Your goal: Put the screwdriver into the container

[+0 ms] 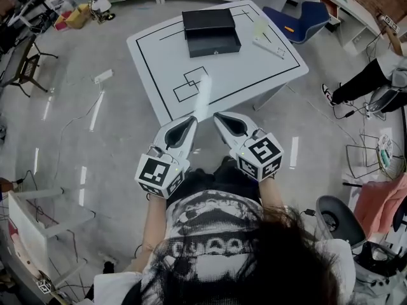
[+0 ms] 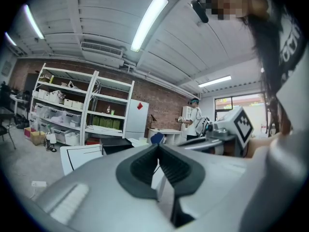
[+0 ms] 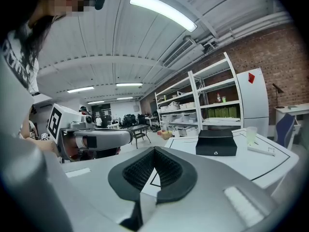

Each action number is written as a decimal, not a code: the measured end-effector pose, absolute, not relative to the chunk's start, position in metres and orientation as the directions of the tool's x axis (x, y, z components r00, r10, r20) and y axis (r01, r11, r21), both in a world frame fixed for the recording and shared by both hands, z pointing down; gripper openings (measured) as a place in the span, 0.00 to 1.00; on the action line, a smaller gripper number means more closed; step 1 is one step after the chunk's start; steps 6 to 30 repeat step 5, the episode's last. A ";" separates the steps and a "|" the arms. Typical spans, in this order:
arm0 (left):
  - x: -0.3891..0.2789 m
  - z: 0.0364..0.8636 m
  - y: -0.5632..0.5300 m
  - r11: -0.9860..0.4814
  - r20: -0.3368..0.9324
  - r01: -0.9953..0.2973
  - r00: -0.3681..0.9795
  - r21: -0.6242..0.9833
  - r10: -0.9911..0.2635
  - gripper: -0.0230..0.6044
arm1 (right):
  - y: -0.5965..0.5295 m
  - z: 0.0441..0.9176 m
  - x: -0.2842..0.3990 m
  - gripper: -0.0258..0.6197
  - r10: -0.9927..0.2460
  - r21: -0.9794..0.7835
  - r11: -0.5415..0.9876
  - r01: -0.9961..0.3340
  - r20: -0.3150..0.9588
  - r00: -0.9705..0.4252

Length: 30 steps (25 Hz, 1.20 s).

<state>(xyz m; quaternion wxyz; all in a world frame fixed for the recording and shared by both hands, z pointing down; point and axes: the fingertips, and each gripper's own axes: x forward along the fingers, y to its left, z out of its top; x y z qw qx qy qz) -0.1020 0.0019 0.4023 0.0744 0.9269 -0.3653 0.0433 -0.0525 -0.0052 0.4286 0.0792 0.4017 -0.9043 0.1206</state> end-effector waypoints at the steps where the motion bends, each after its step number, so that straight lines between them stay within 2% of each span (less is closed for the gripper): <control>1: -0.104 0.403 0.003 -0.723 0.134 -0.683 0.730 0.106 -0.670 0.04 | -0.004 0.429 -0.055 0.04 -0.707 -0.154 0.649 -0.745 0.240 -0.665; 30: -0.110 0.403 0.006 -0.727 0.130 -0.678 0.734 0.105 -0.666 0.04 | 0.000 0.431 -0.064 0.04 -0.704 -0.154 0.651 -0.743 0.242 -0.667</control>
